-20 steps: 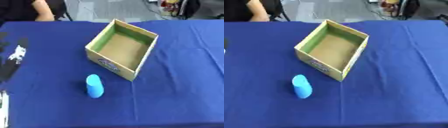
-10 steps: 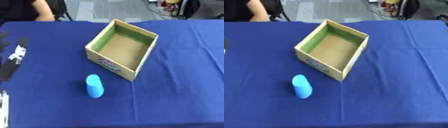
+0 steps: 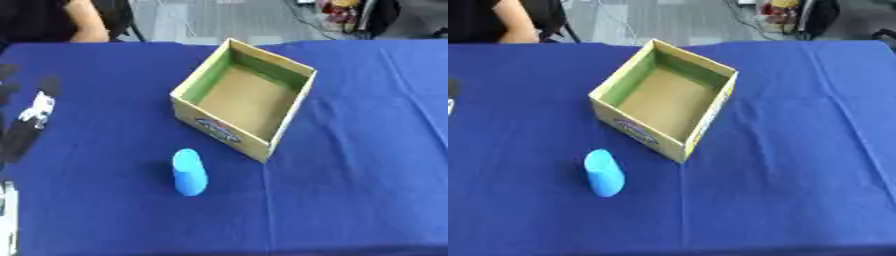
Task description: Pick up objects on the table and place them in the box.
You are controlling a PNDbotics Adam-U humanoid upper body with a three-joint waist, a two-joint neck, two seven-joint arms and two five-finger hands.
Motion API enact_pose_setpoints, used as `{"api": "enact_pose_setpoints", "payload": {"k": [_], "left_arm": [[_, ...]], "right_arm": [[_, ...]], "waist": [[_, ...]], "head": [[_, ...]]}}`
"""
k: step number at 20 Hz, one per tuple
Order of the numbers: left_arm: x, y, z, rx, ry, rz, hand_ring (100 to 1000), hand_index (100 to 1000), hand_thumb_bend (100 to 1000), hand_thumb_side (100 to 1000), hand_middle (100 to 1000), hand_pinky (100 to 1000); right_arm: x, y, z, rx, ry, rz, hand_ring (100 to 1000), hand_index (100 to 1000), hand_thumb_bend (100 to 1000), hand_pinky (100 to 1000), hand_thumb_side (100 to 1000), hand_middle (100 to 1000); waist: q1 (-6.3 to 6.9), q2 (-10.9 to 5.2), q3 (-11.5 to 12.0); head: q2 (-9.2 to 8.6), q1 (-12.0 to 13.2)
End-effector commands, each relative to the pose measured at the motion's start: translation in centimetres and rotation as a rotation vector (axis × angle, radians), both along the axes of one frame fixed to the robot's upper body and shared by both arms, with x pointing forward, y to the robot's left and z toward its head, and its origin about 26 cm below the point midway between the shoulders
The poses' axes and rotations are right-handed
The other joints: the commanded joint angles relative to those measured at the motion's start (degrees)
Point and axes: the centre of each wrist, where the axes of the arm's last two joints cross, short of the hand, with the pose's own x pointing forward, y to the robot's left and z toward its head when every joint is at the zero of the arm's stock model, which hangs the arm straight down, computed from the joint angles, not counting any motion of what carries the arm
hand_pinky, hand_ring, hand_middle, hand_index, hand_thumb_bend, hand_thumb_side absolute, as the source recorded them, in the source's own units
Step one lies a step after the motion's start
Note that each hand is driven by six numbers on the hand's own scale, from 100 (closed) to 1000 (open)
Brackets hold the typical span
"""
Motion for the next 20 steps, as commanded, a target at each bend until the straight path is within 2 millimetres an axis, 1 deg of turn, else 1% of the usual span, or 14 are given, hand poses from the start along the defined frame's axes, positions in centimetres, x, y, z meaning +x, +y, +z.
{"api": "enact_pose_setpoints", "payload": {"k": [1, 7, 10, 20], "left_arm": [[0.3, -1.2, 0.6, 0.07, 0.001, -0.101, 860, 913, 1000, 873, 1000, 902], [1.0, -4.1, -0.9, 0.144, 0.071, -0.315, 859, 890, 1000, 912, 1000, 906], [1.2, -4.9, -1.3, 0.162, 0.087, -0.377, 859, 890, 1000, 918, 1000, 907], [1.2, -5.3, -1.5, 0.178, 0.093, -0.41, 860, 889, 1000, 918, 1000, 907]], "right_arm": [[-0.2, 0.0, 0.9, -0.019, -0.023, 0.003, 740, 949, 100, 832, 856, 868], [-0.1, 0.1, 0.9, -0.018, -0.024, 0.011, 740, 949, 100, 832, 856, 868], [-0.1, 0.1, 1.0, -0.017, -0.026, 0.012, 740, 948, 100, 832, 856, 868], [-0.1, 0.1, 0.9, -0.019, -0.024, 0.012, 740, 949, 100, 832, 856, 868]], "waist": [[-0.06, -0.51, -0.37], [0.01, -0.49, -0.94], [0.06, -0.46, -1.15], [0.03, -0.46, -1.14]], "head": [[-0.72, 0.6], [-0.91, 0.94], [-0.89, 1.01], [-0.86, 1.05]]}}
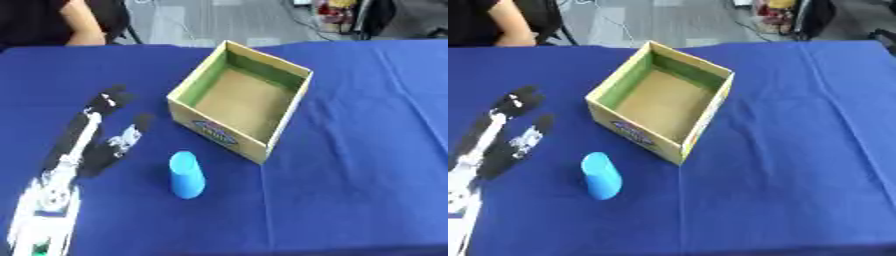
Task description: Pick up objects on the table and place them in the box.
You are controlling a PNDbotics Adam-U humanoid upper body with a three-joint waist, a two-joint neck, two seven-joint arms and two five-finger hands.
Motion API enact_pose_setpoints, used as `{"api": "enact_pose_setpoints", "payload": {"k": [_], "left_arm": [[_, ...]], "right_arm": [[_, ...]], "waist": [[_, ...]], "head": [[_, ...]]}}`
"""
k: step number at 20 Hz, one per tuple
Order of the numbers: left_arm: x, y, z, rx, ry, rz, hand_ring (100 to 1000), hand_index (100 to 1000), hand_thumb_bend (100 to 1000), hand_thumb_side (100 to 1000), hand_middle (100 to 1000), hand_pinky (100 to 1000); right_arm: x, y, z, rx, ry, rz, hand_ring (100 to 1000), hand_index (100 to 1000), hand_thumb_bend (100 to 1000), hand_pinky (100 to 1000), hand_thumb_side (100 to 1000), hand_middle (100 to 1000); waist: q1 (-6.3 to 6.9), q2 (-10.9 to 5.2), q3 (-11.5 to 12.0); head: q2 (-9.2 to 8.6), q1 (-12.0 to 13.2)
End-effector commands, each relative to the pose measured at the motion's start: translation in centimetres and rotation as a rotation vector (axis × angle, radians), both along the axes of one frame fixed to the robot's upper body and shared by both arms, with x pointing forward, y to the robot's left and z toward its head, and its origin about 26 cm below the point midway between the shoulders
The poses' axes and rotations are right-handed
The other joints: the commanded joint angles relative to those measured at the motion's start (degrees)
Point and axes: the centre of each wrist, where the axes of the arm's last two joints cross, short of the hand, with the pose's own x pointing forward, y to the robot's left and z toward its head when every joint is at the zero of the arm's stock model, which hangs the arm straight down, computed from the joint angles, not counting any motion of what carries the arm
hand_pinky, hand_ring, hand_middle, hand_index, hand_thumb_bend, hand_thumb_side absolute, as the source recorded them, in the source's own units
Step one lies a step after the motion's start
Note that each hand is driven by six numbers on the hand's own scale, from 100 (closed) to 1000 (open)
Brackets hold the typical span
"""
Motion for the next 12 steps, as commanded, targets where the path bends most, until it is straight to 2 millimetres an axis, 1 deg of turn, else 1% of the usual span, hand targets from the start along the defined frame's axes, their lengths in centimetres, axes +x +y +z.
{"api": "enact_pose_setpoints", "payload": {"k": [1, 4, 8, 12], "left_arm": [[0.1, 0.0, 0.8, 0.025, -0.024, -0.011, 860, 889, 1000, 920, 1000, 906], [0.2, 0.0, 1.1, 0.058, -0.038, -0.014, 860, 891, 1000, 919, 1000, 905], [0.4, 0.3, 2.2, 0.191, -0.084, -0.019, 857, 904, 1000, 928, 1000, 890], [0.8, 0.2, 2.5, 0.271, -0.098, -0.05, 857, 907, 1000, 940, 997, 887]], "right_arm": [[-0.1, 0.1, 0.9, -0.017, -0.027, 0.007, 740, 948, 100, 832, 856, 867], [-0.1, 0.1, 0.9, -0.016, -0.027, 0.007, 740, 948, 100, 832, 856, 867], [-0.1, 0.1, 0.9, -0.018, -0.024, 0.009, 740, 948, 100, 832, 856, 867], [-0.1, 0.1, 1.0, -0.019, -0.025, 0.011, 740, 948, 100, 832, 856, 867]], "waist": [[-0.11, -0.46, 0.02], [-0.09, -0.44, 0.01], [0.03, -0.49, -0.13], [0.08, -0.53, -0.32]], "head": [[-0.45, 0.5], [-0.4, 0.53], [-0.35, 0.69], [-0.45, 0.69]]}}
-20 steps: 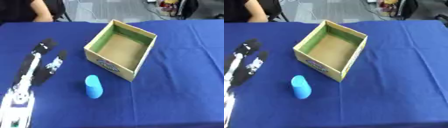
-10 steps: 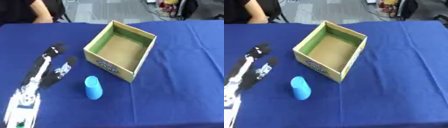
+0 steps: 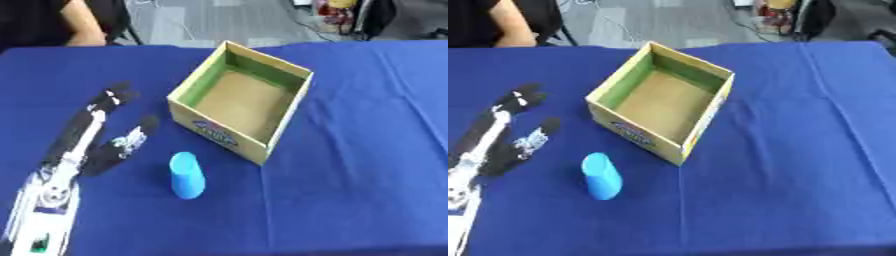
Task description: Pick up objects on the table and place them in the box.
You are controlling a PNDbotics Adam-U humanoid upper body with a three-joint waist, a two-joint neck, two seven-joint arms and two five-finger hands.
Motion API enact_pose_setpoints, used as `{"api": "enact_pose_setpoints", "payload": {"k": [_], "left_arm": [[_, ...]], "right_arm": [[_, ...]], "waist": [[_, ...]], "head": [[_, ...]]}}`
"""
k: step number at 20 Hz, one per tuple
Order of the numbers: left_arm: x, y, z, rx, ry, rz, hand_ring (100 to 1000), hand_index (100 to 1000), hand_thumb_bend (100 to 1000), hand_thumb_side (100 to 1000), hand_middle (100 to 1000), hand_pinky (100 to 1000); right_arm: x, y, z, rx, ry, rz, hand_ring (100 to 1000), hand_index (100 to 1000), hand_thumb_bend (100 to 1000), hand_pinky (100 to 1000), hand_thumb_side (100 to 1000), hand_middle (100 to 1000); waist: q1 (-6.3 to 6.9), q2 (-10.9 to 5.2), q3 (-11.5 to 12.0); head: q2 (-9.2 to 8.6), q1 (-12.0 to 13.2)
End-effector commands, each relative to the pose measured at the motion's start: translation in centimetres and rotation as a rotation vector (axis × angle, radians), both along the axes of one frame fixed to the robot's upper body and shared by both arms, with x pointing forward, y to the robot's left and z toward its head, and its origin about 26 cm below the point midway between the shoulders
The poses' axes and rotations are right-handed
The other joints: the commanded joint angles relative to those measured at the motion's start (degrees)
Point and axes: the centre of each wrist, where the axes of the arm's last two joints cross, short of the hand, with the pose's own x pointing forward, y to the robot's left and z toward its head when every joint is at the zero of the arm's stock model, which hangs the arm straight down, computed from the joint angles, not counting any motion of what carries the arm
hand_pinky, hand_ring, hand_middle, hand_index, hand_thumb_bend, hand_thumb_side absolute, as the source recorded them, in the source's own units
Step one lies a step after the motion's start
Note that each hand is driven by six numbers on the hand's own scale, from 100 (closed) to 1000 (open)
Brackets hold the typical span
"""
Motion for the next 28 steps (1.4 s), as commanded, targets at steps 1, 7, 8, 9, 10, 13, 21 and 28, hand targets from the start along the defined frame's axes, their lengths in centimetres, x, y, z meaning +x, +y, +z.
{"api": "enact_pose_setpoints", "payload": {"k": [1, 7, 8, 9, 10, 13, 21, 28], "left_arm": [[0.2, 0.0, 1.0, 0.067, -0.035, -0.026, 857, 907, 1000, 941, 997, 886], [0.7, -0.1, 0.8, 0.095, -0.026, -0.046, 856, 906, 1000, 960, 987, 883], [0.7, -0.2, 0.7, 0.098, -0.019, -0.053, 856, 906, 1000, 963, 988, 883], [0.8, -0.2, 0.6, 0.101, -0.013, -0.058, 856, 906, 1000, 964, 988, 883], [0.9, -0.3, 0.4, 0.103, -0.006, -0.065, 855, 904, 1000, 969, 991, 883], [1.1, -0.8, -0.4, 0.098, 0.027, -0.09, 854, 903, 1000, 980, 997, 884], [1.6, -2.2, -2.4, 0.139, 0.097, -0.168, 853, 906, 1000, 1000, 1000, 881], [2.0, -2.5, -3.6, 0.181, 0.125, -0.182, 853, 907, 1000, 1000, 998, 879]], "right_arm": [[-0.1, 0.1, 1.0, -0.018, -0.028, 0.011, 740, 948, 100, 832, 855, 867], [-0.1, 0.1, 1.0, -0.019, -0.026, 0.012, 740, 948, 100, 832, 856, 867], [-0.1, 0.1, 1.0, -0.019, -0.027, 0.012, 740, 948, 100, 832, 856, 867], [-0.1, 0.1, 1.0, -0.019, -0.027, 0.012, 740, 948, 100, 832, 856, 867], [0.0, 0.1, 1.0, -0.019, -0.027, 0.013, 740, 948, 100, 832, 856, 867], [0.0, 0.1, 1.0, -0.018, -0.026, 0.013, 740, 948, 100, 832, 857, 867], [0.0, 0.2, 1.0, -0.018, -0.025, 0.017, 740, 948, 100, 833, 857, 867], [0.0, 0.2, 1.0, -0.017, -0.025, 0.019, 739, 948, 100, 833, 857, 867]], "waist": [[0.03, -0.52, -0.12], [0.08, -0.49, -0.18], [0.08, -0.49, -0.2], [0.07, -0.49, -0.21], [0.06, -0.5, -0.22], [0.04, -0.49, -0.23], [0.0, -0.47, -0.33], [0.01, -0.46, -0.39]], "head": [[-0.45, 0.67], [-0.35, 0.67], [-0.35, 0.67], [-0.34, 0.67], [-0.34, 0.7], [-0.4, 0.73], [-0.38, 0.97], [-0.39, 0.99]]}}
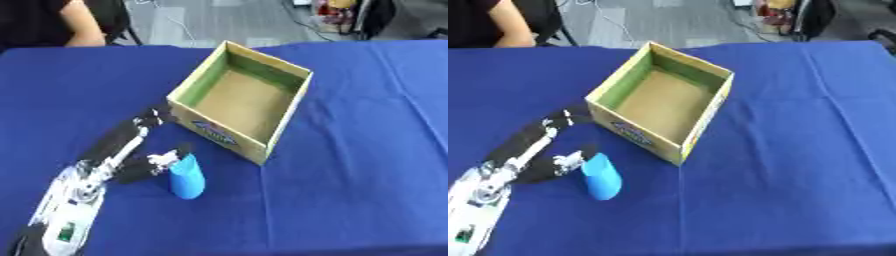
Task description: Pick up objects on the table and place them in the box.
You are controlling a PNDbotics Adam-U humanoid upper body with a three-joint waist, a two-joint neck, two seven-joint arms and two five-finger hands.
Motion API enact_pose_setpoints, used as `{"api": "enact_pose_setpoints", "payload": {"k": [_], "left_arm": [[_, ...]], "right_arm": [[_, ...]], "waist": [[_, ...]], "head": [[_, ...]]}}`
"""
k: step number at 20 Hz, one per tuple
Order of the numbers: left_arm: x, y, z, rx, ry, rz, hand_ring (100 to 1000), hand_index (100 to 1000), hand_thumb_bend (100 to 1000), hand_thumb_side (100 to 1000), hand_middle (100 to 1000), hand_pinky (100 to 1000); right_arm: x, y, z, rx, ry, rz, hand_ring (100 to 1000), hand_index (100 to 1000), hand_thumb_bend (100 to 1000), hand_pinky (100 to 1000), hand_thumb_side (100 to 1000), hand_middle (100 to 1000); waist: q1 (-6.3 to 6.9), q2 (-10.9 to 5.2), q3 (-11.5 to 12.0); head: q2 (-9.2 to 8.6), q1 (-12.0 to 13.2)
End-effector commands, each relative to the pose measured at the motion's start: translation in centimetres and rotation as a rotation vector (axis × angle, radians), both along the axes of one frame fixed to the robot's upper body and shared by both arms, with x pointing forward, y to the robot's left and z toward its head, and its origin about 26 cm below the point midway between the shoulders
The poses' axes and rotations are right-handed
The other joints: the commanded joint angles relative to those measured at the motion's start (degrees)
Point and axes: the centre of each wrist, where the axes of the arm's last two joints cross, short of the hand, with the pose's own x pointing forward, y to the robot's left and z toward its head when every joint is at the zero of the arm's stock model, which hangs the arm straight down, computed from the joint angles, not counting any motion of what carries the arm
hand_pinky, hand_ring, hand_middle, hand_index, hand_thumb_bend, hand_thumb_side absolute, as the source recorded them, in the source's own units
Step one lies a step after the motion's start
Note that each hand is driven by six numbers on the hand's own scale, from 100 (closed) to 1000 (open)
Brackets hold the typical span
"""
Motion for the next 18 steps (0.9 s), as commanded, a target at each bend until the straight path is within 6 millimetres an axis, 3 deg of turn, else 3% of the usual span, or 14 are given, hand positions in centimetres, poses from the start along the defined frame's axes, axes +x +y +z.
{"api": "enact_pose_setpoints", "payload": {"k": [1, 18], "left_arm": [[0.4, -0.3, 0.3, 0.018, -0.019, -0.016, 853, 907, 1000, 1000, 998, 879], [1.0, -1.3, -2.4, 0.049, 0.05, -0.03, 852, 903, 1000, 1000, 1000, 880]], "right_arm": [[0.0, 0.2, 1.0, -0.018, -0.026, 0.012, 739, 948, 100, 833, 857, 867], [0.0, 0.2, 0.9, -0.016, -0.026, 0.013, 739, 948, 100, 833, 856, 867]], "waist": [[-0.04, -0.45, -0.06], [-0.05, -0.38, -0.16]], "head": [[-0.39, 0.54], [-0.5, 0.7]]}}
